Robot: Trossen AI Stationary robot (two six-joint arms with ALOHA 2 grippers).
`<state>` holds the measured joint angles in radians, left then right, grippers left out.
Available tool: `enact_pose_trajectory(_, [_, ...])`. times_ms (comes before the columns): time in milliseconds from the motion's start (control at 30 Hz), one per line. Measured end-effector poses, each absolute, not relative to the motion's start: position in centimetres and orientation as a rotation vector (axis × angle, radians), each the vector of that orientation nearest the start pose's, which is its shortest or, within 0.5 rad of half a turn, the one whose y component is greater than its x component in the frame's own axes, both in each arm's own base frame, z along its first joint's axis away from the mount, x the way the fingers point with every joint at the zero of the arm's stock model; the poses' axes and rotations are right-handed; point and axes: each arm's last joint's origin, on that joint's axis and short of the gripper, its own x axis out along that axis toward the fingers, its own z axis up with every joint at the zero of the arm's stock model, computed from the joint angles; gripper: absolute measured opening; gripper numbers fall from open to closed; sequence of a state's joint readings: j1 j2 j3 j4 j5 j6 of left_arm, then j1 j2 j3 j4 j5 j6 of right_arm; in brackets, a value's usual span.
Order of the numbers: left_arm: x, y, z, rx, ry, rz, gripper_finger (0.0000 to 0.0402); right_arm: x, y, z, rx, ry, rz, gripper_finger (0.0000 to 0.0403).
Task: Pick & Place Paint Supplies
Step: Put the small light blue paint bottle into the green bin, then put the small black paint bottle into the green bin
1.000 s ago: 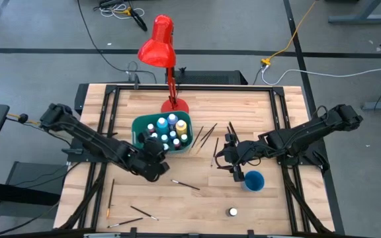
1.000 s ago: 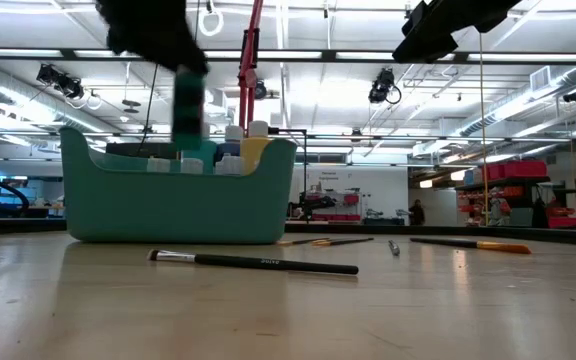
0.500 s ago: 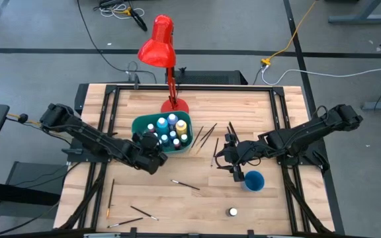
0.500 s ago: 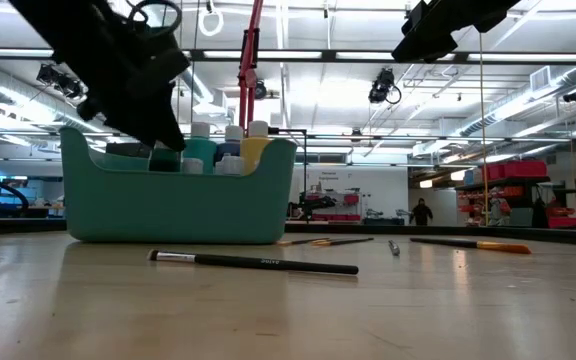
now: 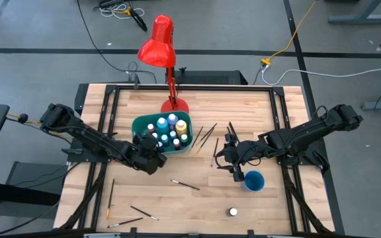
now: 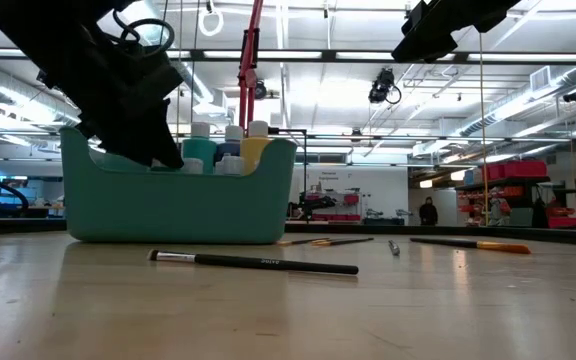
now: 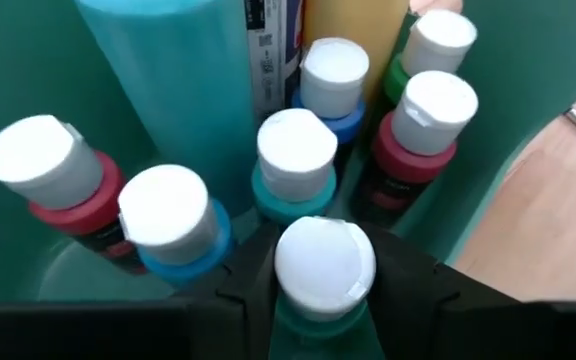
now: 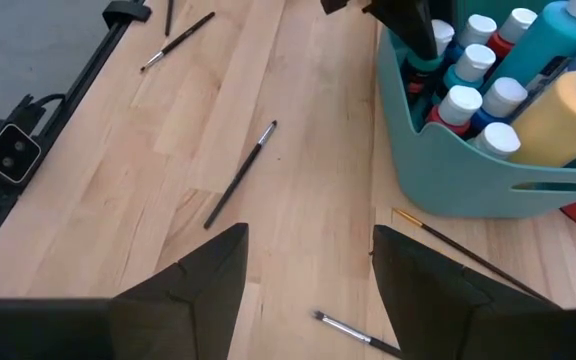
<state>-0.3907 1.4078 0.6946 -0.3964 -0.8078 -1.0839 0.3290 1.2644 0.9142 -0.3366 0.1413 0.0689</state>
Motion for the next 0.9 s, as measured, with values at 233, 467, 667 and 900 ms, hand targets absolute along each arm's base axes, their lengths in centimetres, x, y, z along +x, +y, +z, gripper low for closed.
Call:
enact_pose_trajectory(233, [23.1,-7.3,16.9,-0.362,0.599,0.757,0.0197,25.3,8.2,26.6,-0.094,0.674,0.157,0.022])
enact_pose_trajectory(467, [23.3,-7.5,17.1,-0.351,0.631,0.722,0.0213,25.3,8.2,26.6,-0.096,0.674,0.157,0.022])
enact_pose_trajectory(667, [24.3,-8.1,19.3,-0.334,0.676,0.599,0.0201,25.5,7.6,26.8,-0.119,0.648,0.059,0.022])
enact_pose_trajectory(900, [24.9,-8.0,22.9,-0.198,0.602,0.669,0.0183,25.6,7.4,26.8,-0.052,0.642,0.018,0.022])
